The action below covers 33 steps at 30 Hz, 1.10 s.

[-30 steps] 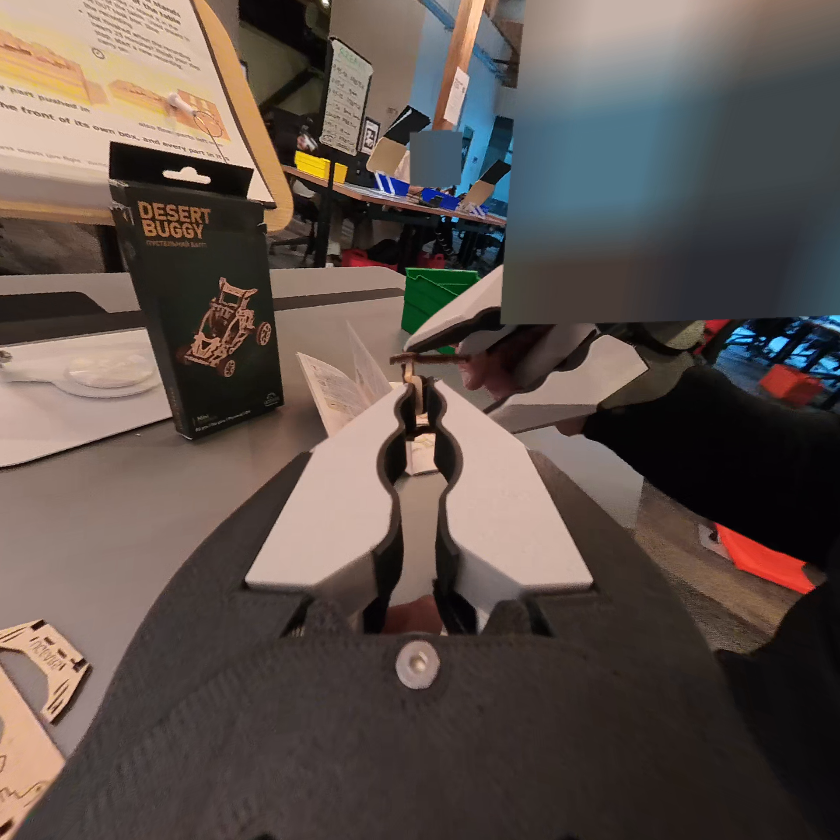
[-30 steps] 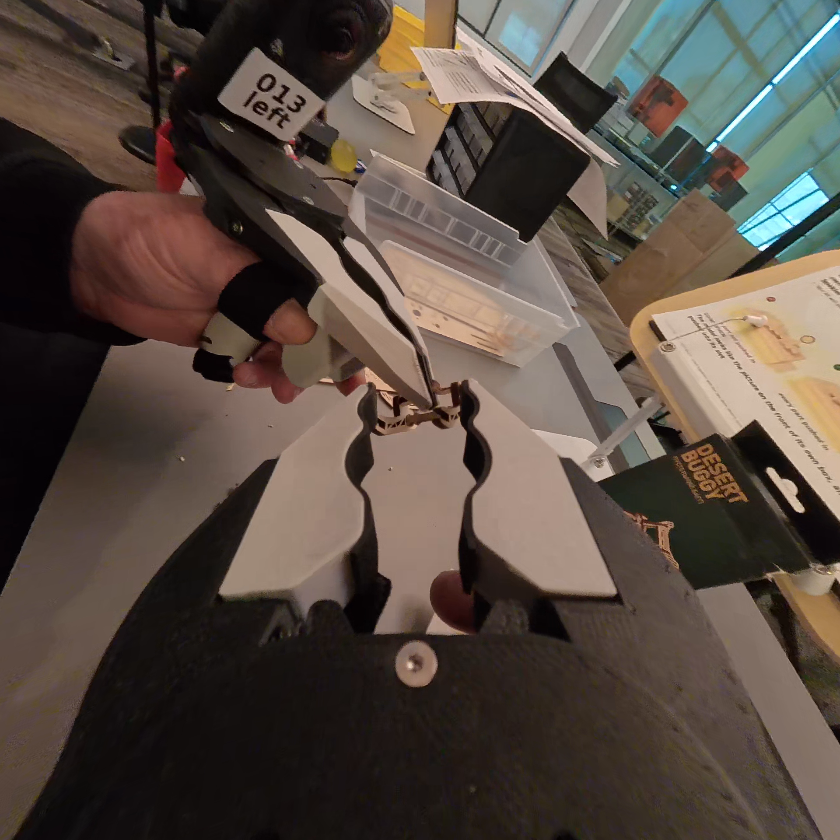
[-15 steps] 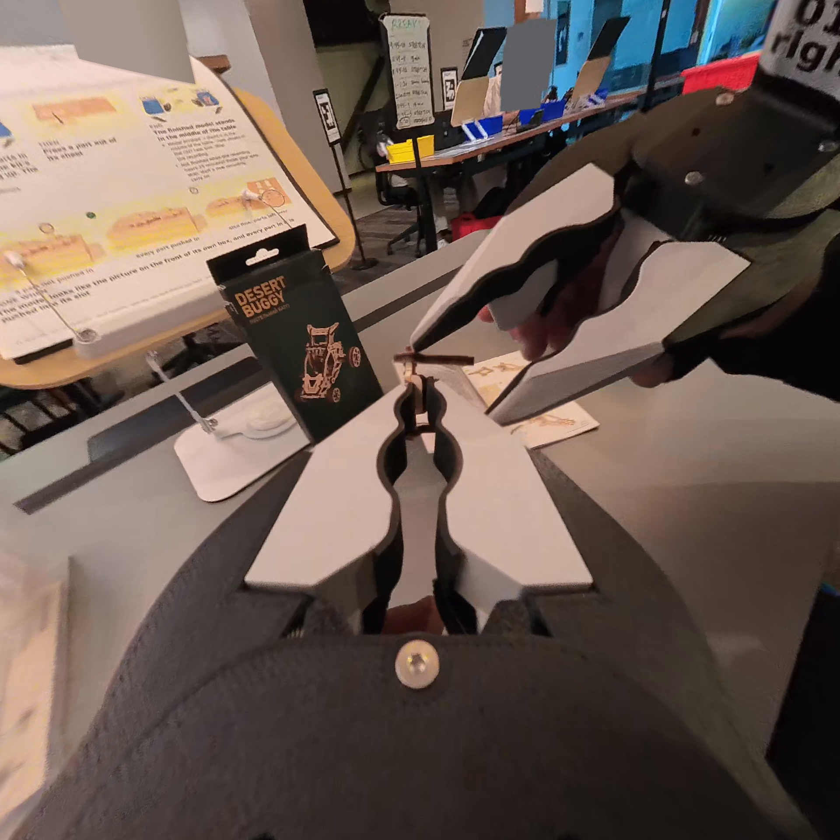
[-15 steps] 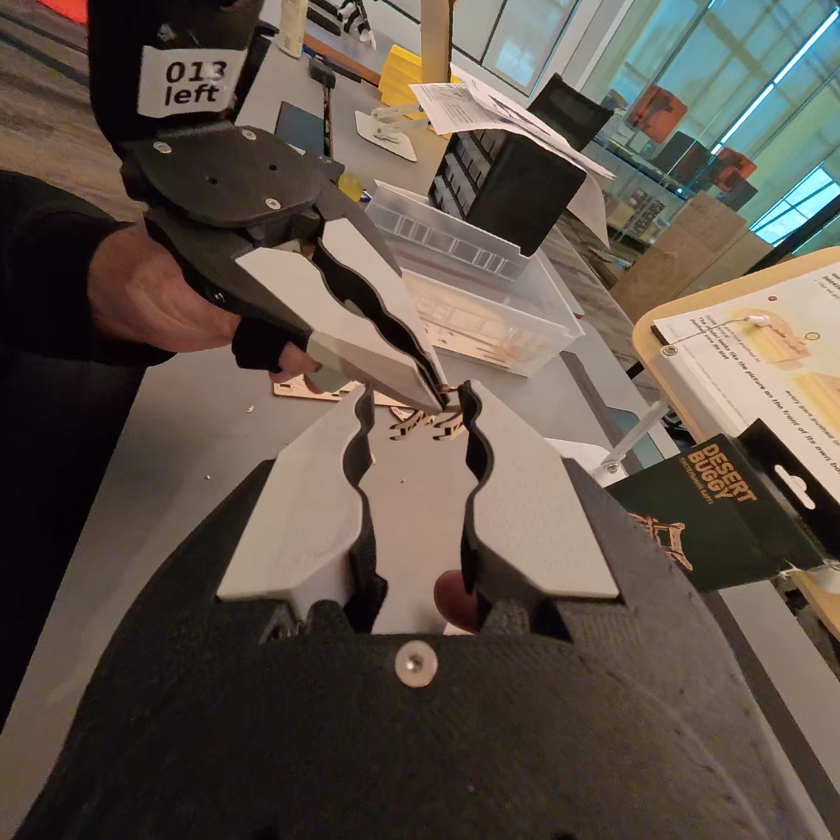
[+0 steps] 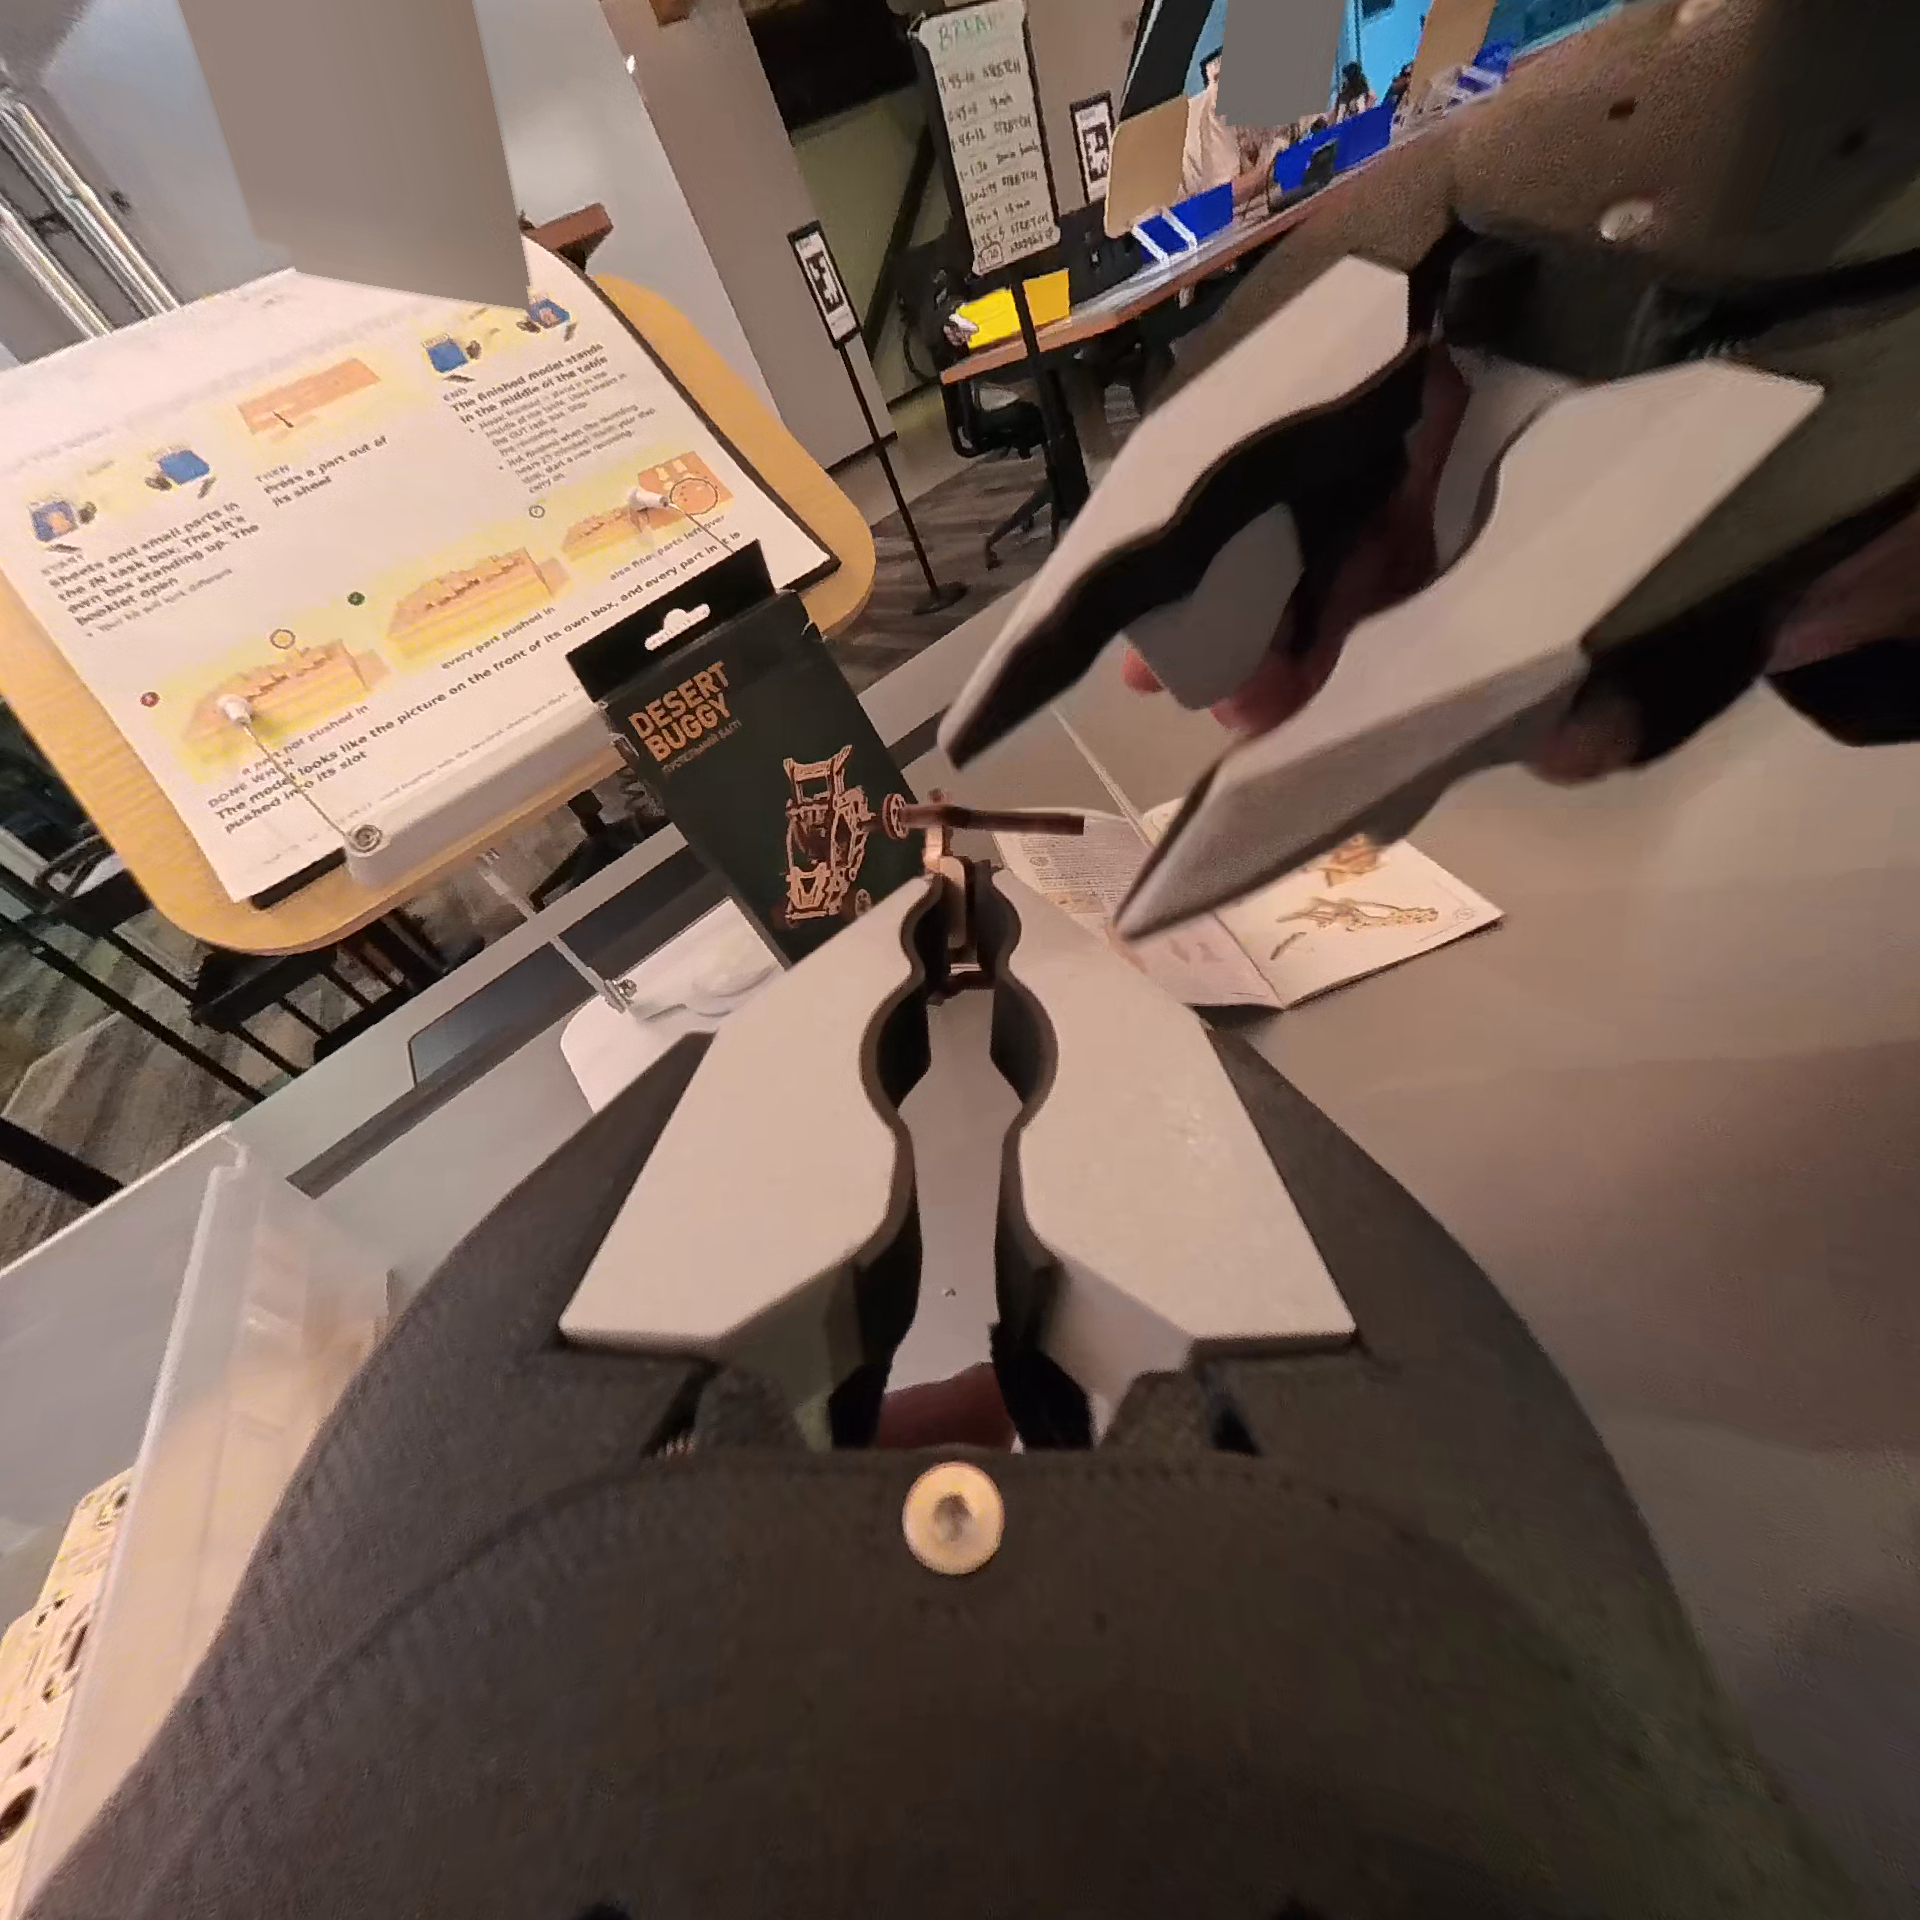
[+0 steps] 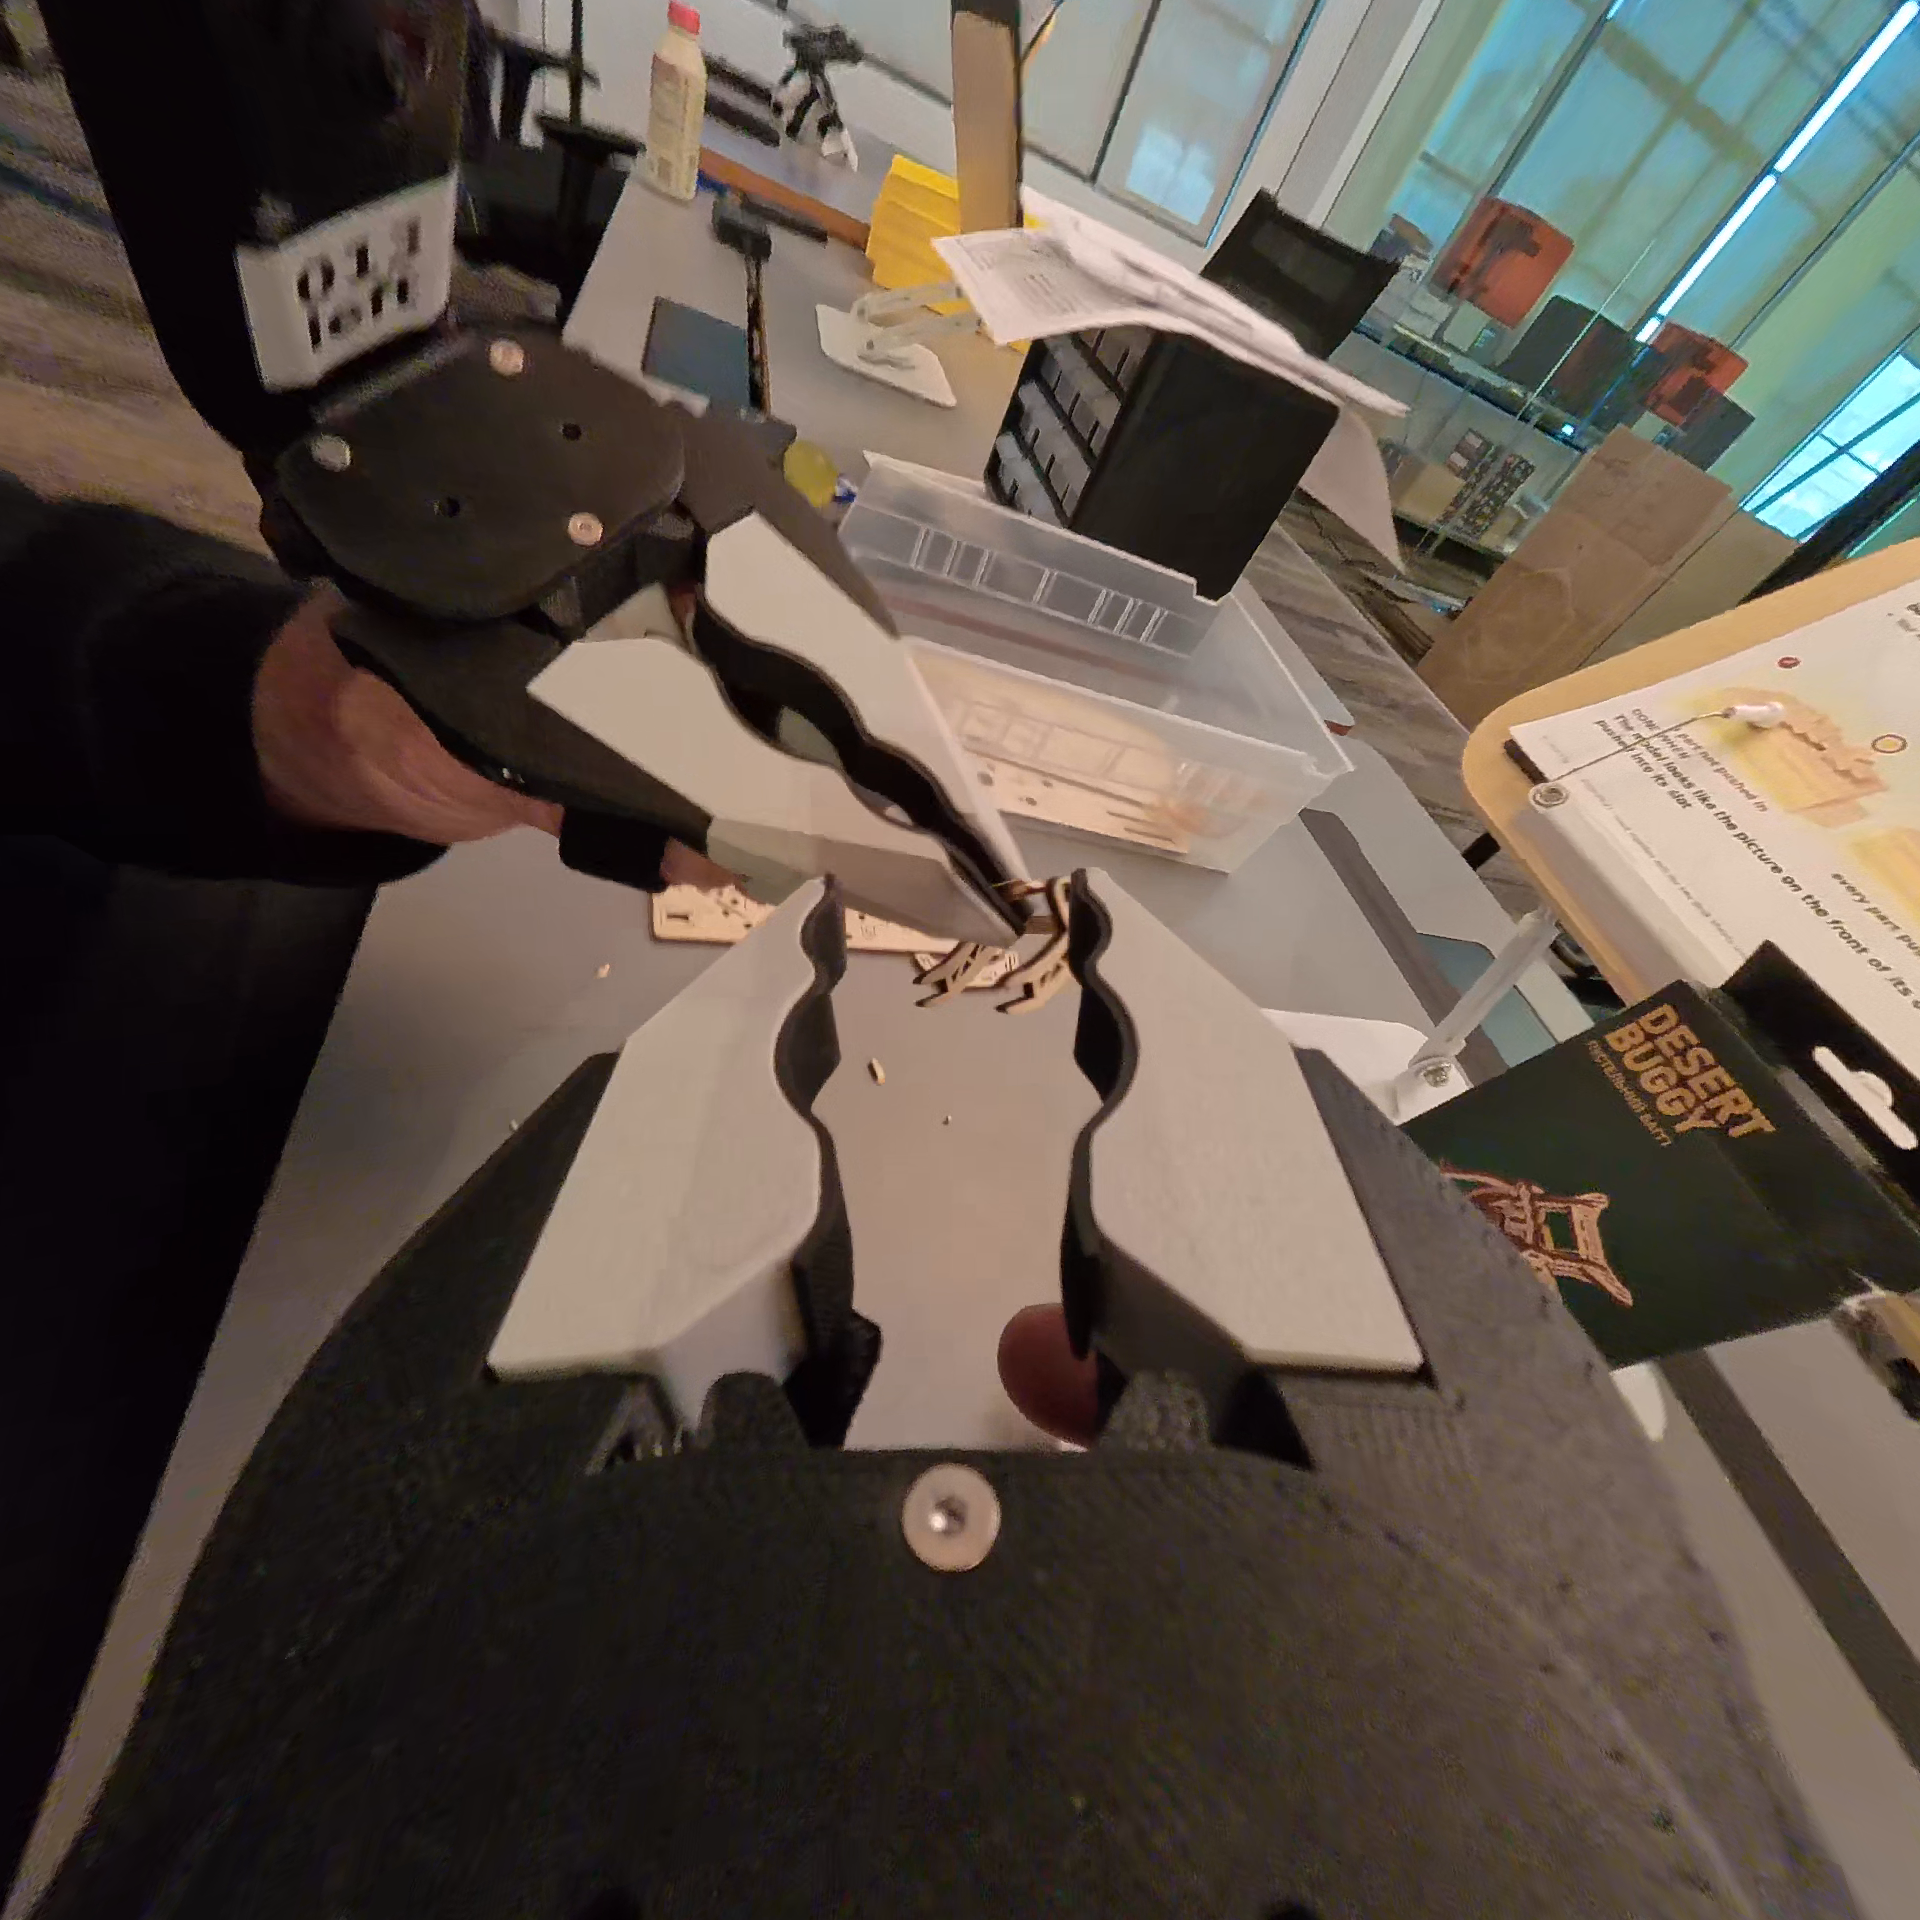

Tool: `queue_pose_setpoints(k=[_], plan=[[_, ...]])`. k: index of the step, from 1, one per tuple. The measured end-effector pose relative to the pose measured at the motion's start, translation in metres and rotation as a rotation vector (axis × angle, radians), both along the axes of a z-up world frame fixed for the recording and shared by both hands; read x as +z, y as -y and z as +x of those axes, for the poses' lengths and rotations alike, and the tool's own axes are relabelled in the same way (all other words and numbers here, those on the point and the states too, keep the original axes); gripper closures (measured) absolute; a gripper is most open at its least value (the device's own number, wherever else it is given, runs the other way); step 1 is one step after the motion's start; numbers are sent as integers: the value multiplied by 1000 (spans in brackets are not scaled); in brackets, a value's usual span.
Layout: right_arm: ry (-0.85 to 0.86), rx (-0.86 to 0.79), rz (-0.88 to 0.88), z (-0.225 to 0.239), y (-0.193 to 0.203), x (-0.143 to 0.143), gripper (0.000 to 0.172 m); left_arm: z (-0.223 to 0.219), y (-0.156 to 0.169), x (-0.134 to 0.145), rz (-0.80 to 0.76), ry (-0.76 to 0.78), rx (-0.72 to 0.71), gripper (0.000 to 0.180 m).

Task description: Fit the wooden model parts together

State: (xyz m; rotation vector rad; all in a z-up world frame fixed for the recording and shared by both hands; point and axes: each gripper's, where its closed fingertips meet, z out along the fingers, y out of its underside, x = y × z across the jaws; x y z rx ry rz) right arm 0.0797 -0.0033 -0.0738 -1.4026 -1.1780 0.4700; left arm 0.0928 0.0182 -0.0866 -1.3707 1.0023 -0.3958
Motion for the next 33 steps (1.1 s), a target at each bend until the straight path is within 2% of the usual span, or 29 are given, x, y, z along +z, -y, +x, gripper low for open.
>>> queue_pose_setpoints(k=[4, 8, 14, 16, 21, 27, 33], plan=[[-105, 26, -125, 9, -5, 9, 128, 2, 9, 10, -2, 80, -94, 179], [-239, 40, -315, 20, -15, 11, 138, -4, 7, 12, 0, 119, -104, 179], [-208, -42, -377, 13, -20, 0, 156, 0, 6, 8, 111, 8, -28, 179], [-195, -72, -385, 12, -20, -3, 163, 0, 4, 7, 126, -10, -1, 178], [-205, -117, -405, 11, -23, -4, 165, -1, 2, 7, 153, -30, 28, 178], [-168, -175, -325, 10, -24, -1, 166, -2, 1, 8, 205, -67, 62, 179], [-144, -209, -262, 10, -25, 1, 166, -3, -1, 9, 184, -58, 77, 179]])
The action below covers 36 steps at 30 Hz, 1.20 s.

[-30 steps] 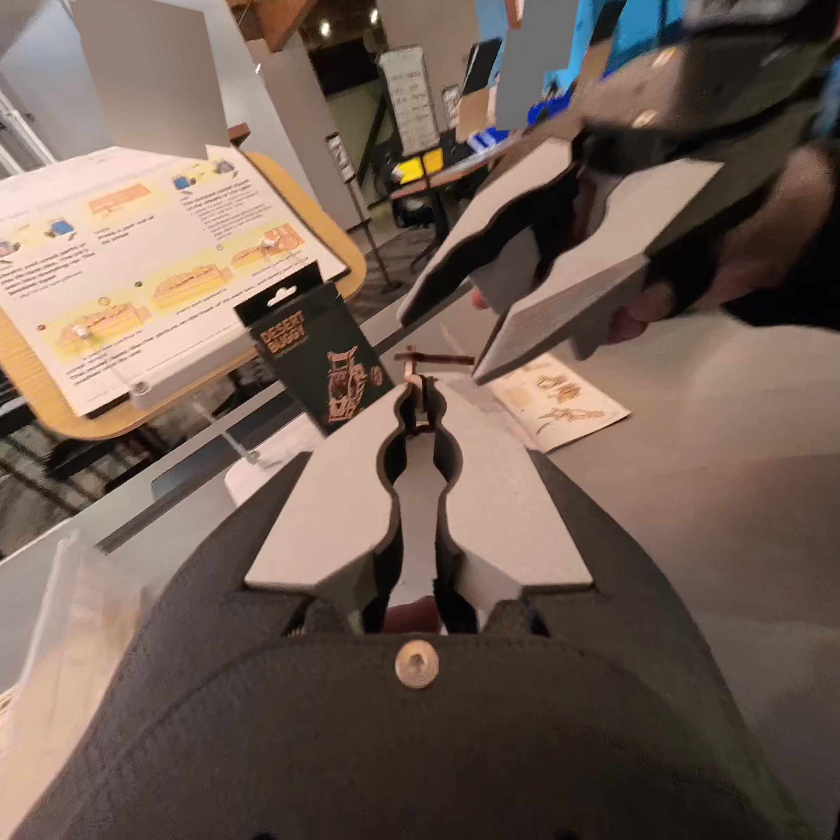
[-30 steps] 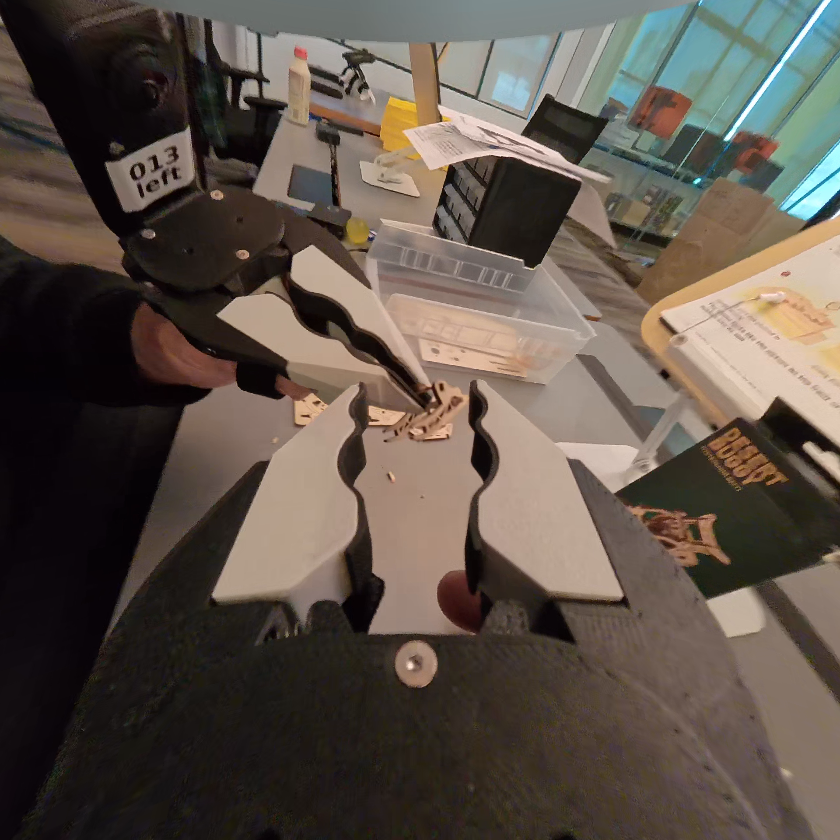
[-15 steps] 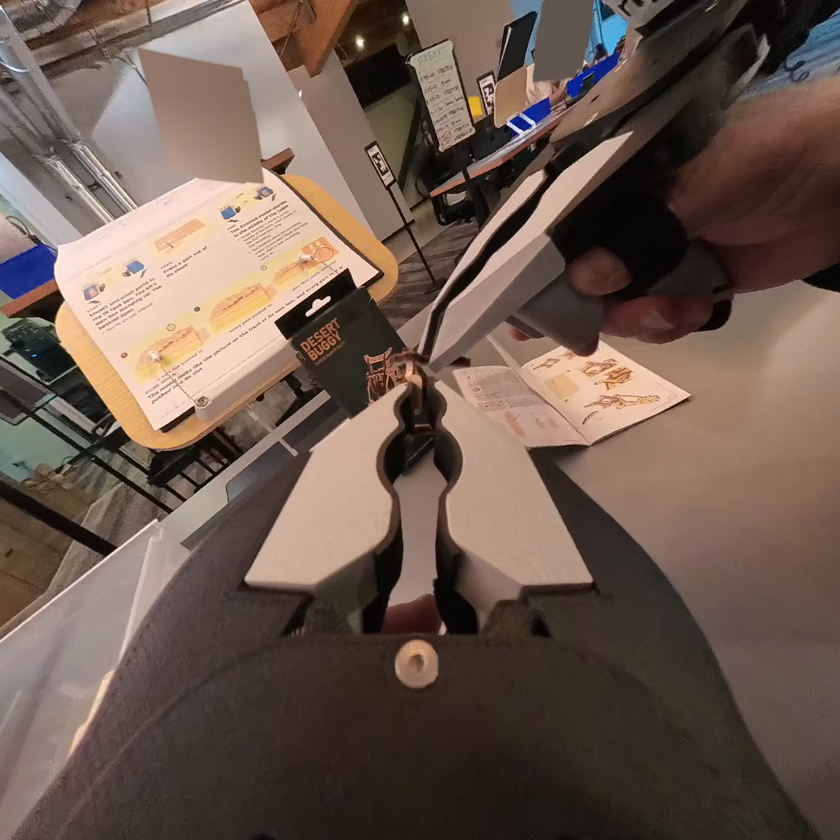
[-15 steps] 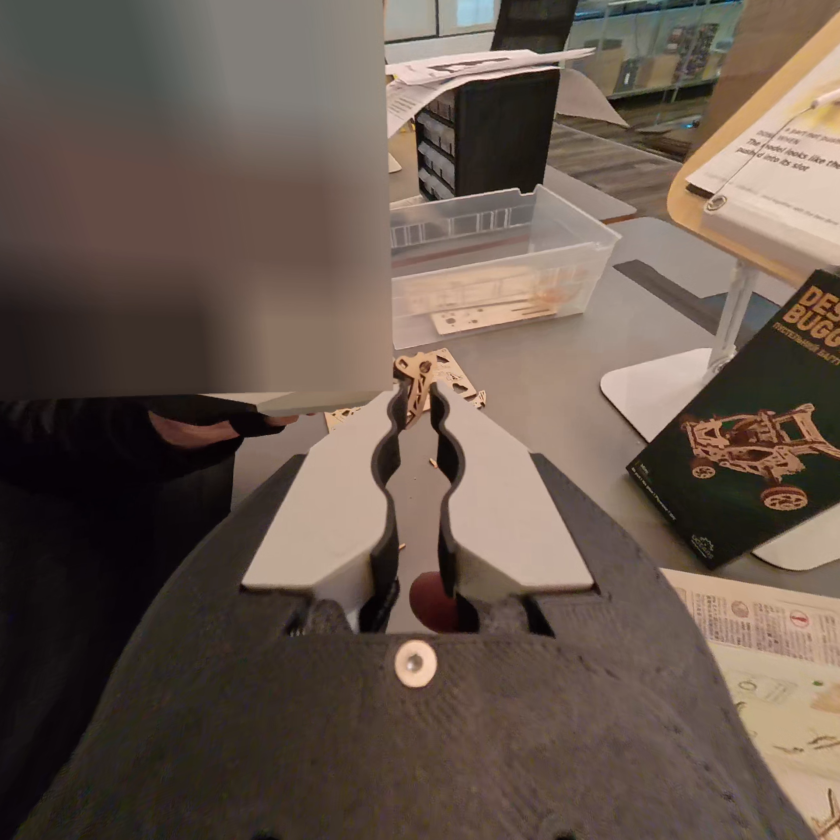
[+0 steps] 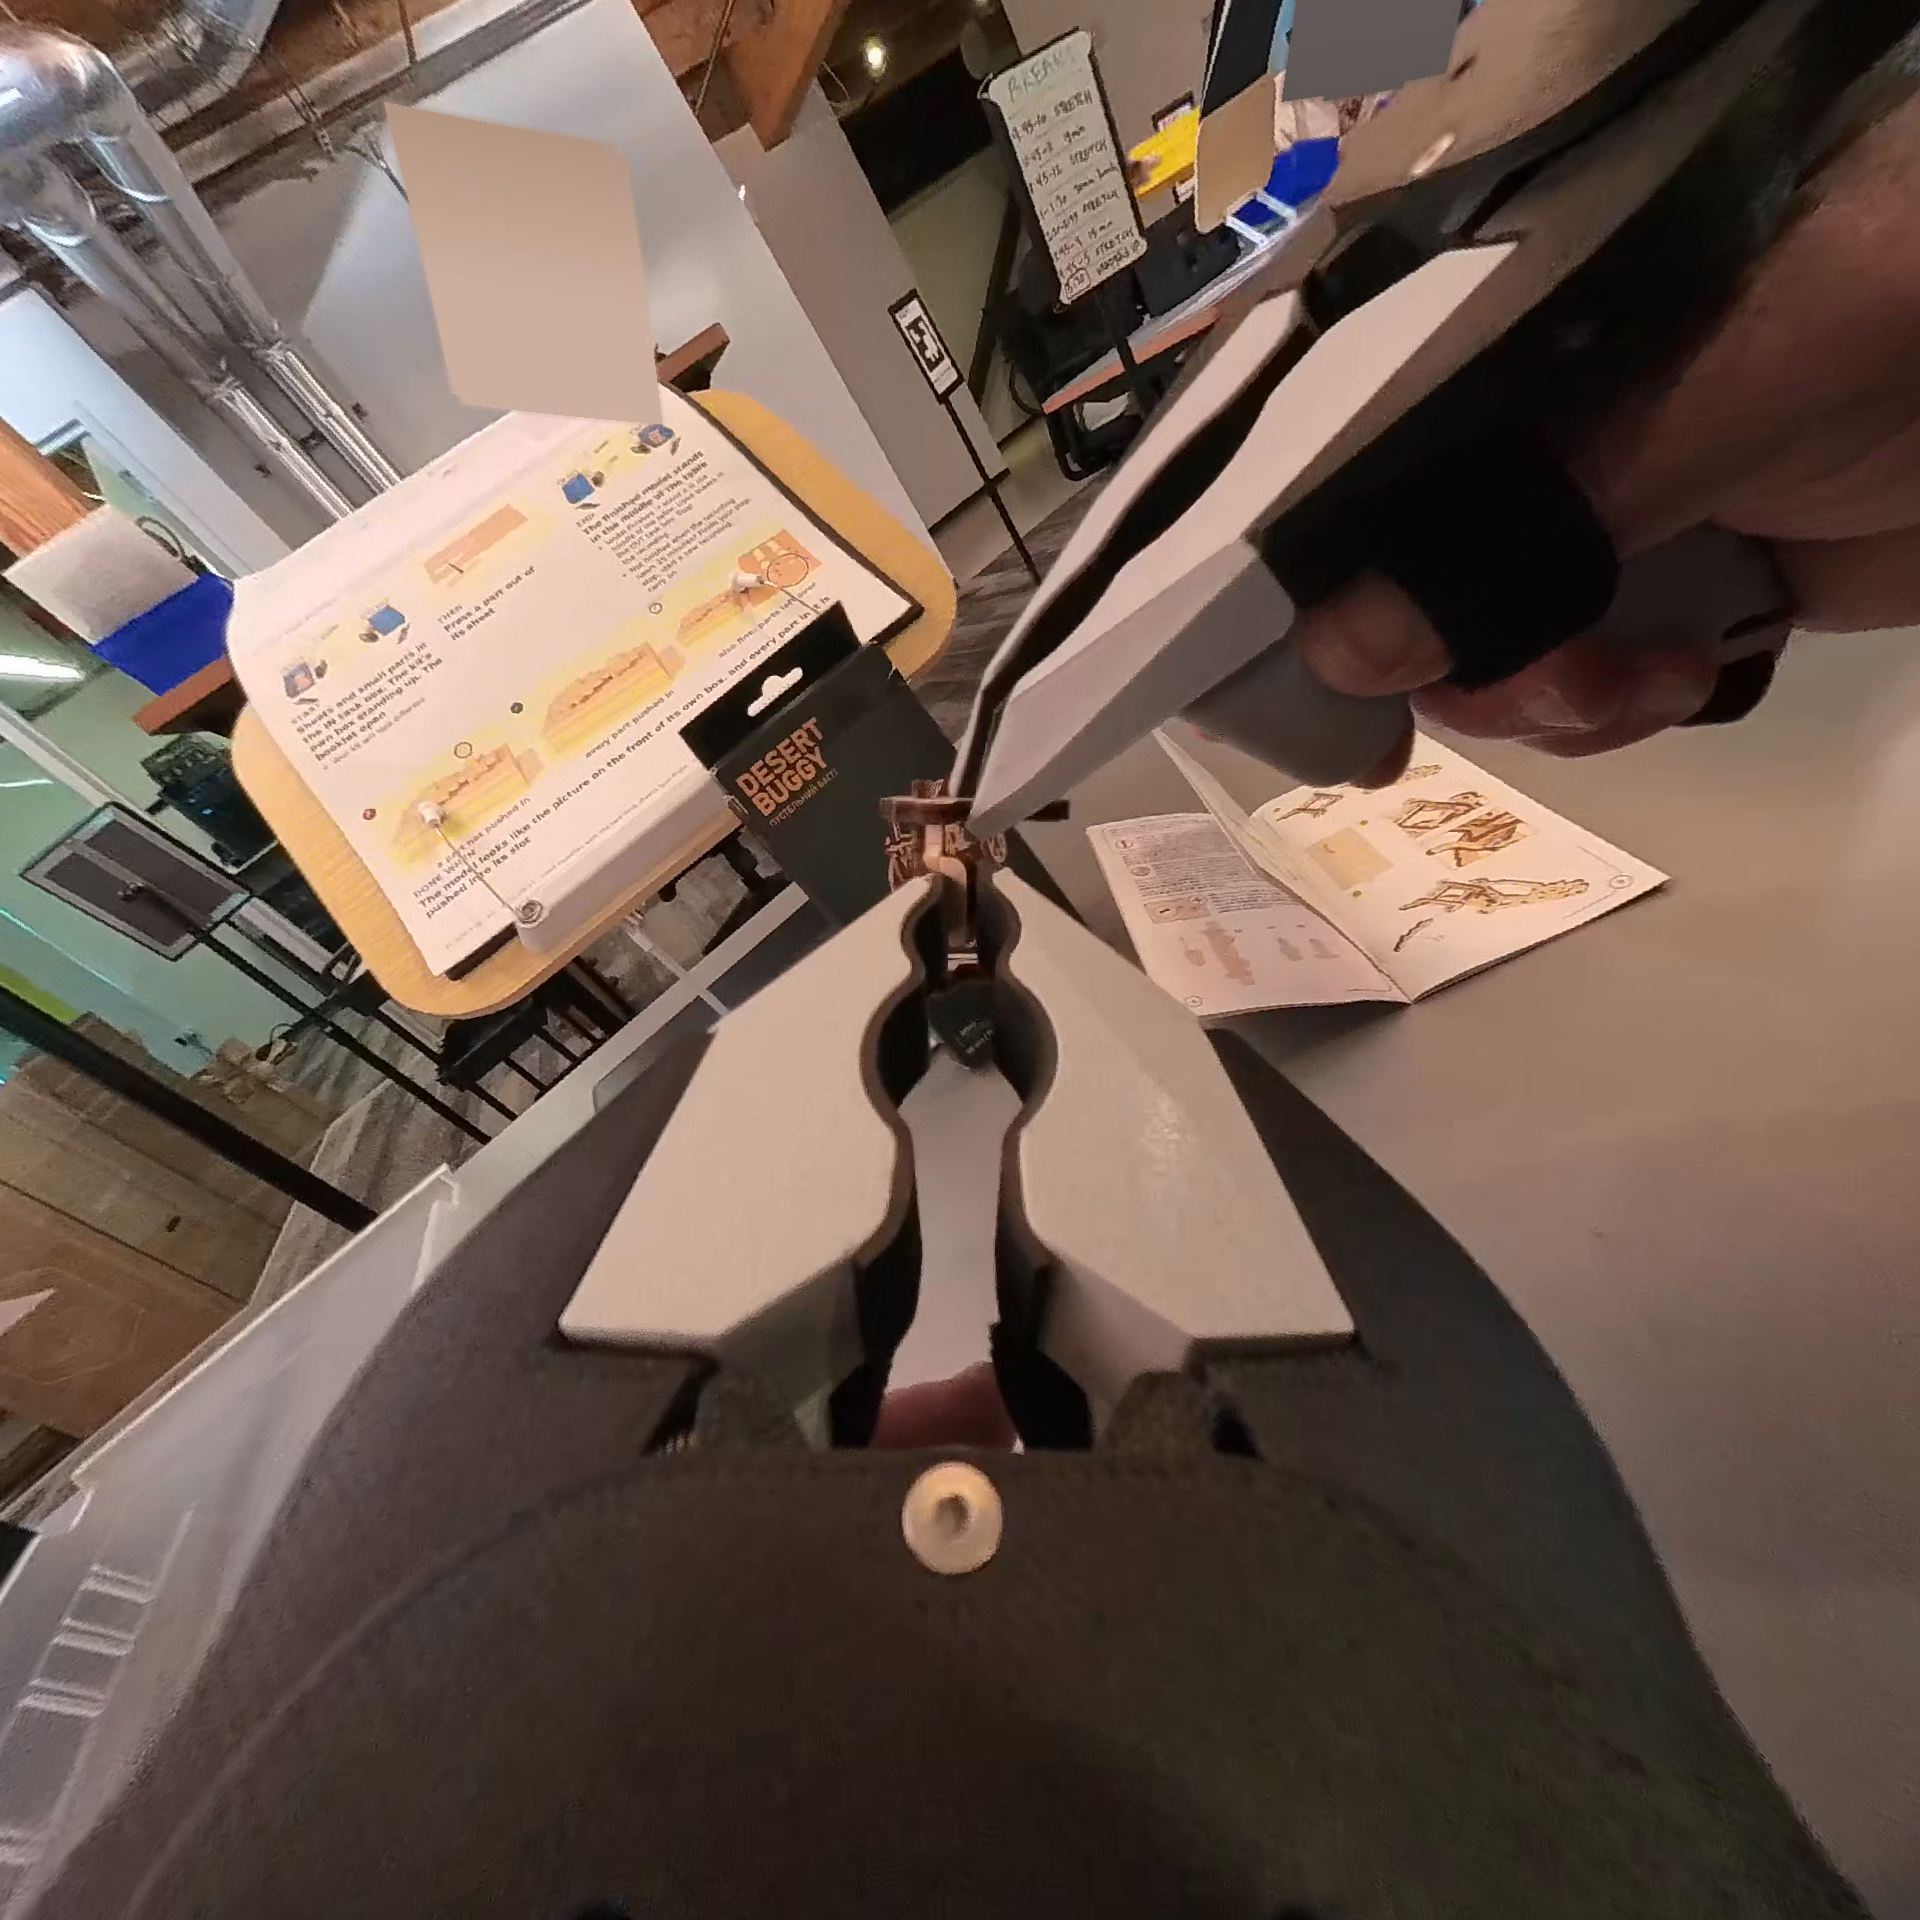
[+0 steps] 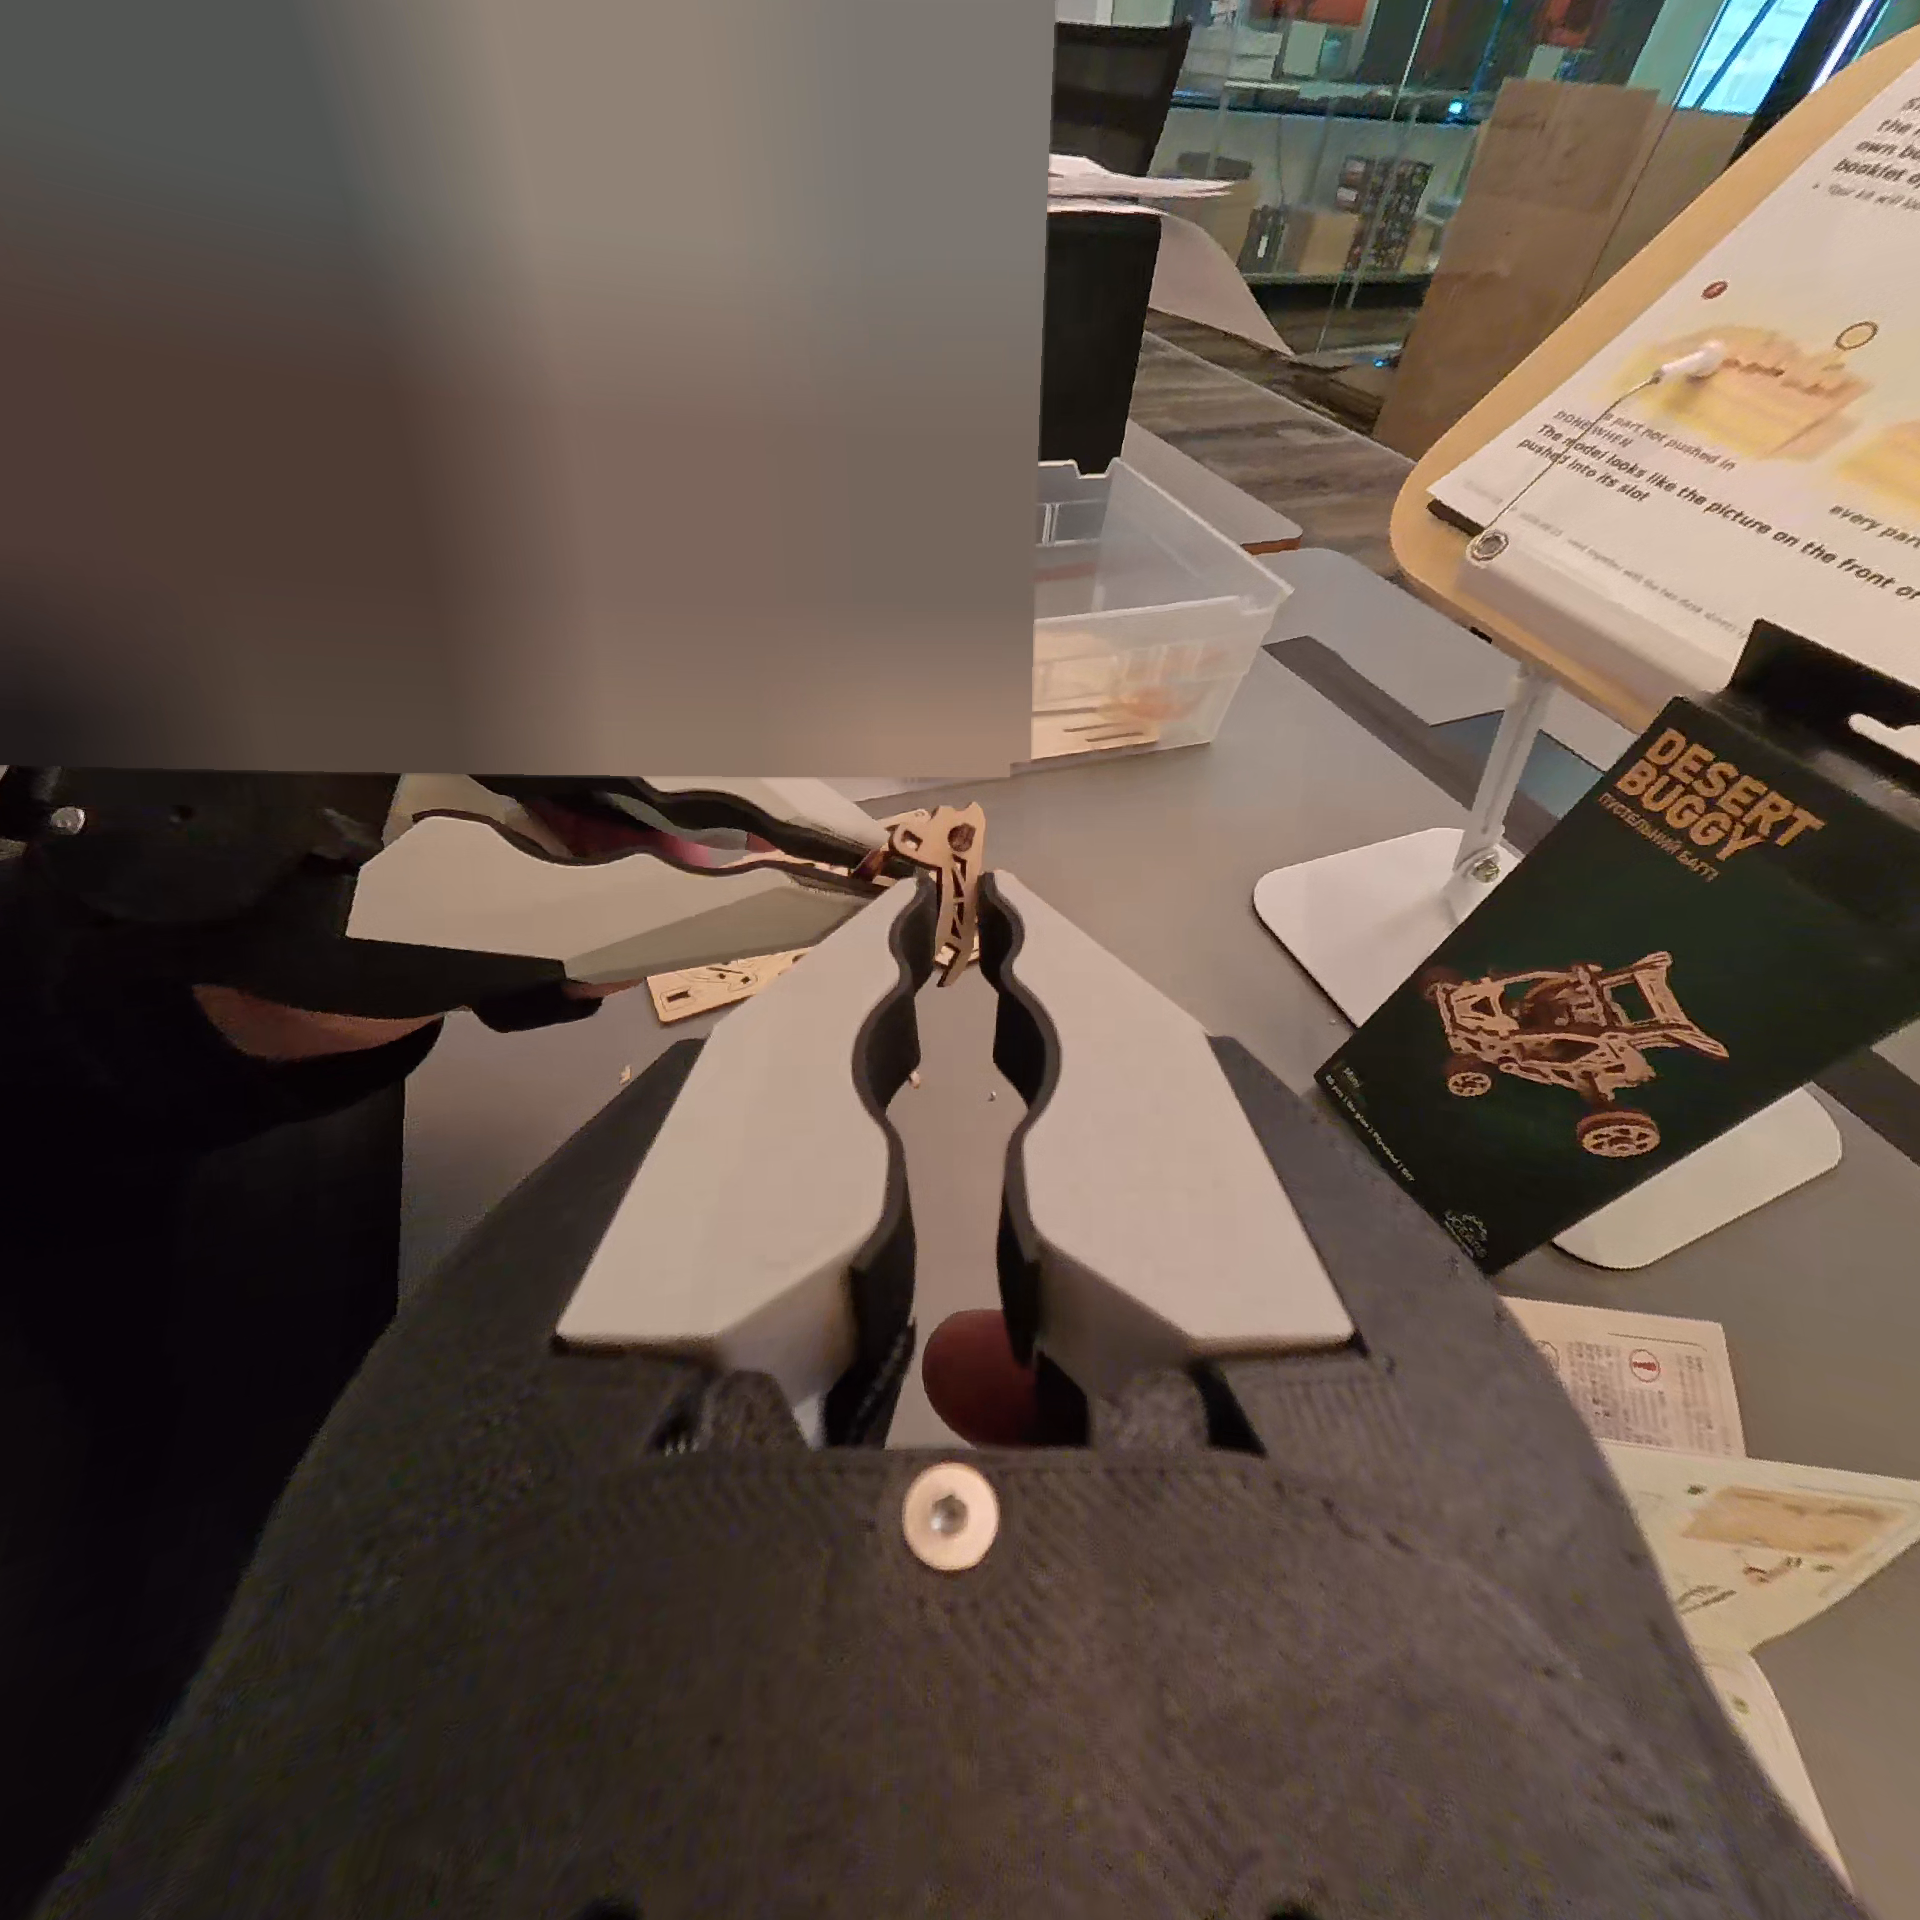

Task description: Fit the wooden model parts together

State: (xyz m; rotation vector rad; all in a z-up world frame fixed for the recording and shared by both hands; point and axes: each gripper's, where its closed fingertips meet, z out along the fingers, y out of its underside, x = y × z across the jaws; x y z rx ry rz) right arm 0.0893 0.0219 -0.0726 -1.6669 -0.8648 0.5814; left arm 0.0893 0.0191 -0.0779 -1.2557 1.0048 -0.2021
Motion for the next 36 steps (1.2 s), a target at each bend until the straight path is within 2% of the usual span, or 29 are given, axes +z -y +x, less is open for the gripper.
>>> queue_pose_setpoints(k=[7, 14, 21, 25, 30, 36], plan=[[-30, 21, 15, -1, 0, 3, 166, -1, 1, 2, -92, 67, -72, 179], [-80, -60, 46, 0, -1, 6, 167, 0, 0, 3, -137, 111, -77, 179], [-187, -158, 5, 0, -3, 4, 167, -1, -3, 2, -82, 74, -20, 179], [-180, -145, 15, 0, -4, 2, 164, -2, -2, 3, -75, 73, -18, 179], [-61, -126, 79, -1, -3, -1, 164, 0, -1, 1, -87, 73, -34, 178], [-150, -146, 8, -2, -5, 0, 166, -1, -2, 1, -36, 43, -7, 178]])
